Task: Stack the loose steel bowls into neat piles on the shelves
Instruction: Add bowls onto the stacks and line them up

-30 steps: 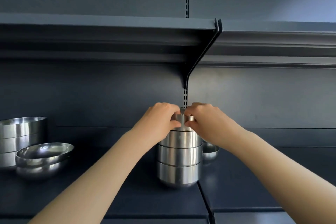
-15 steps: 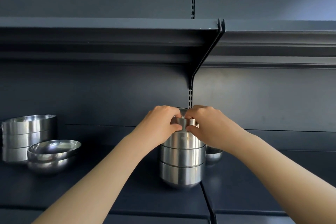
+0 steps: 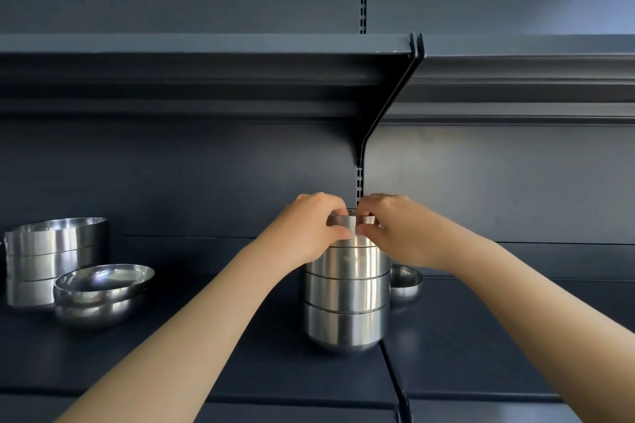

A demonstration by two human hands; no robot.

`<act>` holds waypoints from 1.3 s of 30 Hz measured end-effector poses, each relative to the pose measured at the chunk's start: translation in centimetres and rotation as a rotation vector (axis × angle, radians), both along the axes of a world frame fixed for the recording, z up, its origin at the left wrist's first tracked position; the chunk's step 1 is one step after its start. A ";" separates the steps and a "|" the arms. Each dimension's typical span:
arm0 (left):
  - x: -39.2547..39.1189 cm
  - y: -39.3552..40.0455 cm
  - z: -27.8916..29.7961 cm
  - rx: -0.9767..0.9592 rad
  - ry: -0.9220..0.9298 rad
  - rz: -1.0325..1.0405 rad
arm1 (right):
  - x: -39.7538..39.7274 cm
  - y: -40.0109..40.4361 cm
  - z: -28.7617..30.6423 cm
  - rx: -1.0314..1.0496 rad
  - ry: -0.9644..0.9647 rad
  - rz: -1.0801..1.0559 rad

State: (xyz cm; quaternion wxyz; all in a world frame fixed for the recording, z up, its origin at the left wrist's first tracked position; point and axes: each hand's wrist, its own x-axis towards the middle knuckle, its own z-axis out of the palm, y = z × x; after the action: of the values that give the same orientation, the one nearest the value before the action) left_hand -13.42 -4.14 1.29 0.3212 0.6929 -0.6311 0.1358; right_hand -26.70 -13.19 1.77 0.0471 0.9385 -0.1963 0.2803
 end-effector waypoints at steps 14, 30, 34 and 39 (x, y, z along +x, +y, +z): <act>-7.0 -2.1 -3.3 -0.216 -0.329 0.103 | -0.9 -3.2 -1.4 0.073 -0.317 -0.023; -8.0 -7.4 -7.9 0.151 -0.277 0.356 | -3.1 -11.0 -7.6 0.174 0.033 -0.106; -6.4 -7.9 -9.0 0.142 -0.242 0.390 | -2.2 -10.7 -7.8 0.182 0.032 -0.074; -5.7 -10.0 -10.2 0.213 -0.170 0.305 | -1.3 -10.6 -8.0 0.199 0.068 -0.075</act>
State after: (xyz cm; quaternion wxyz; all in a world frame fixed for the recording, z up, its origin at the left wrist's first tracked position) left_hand -19.16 -14.15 -8.86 0.1674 0.7966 -0.5545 0.1733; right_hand -28.01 -23.74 -6.18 -0.0293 0.9395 -0.2562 0.2253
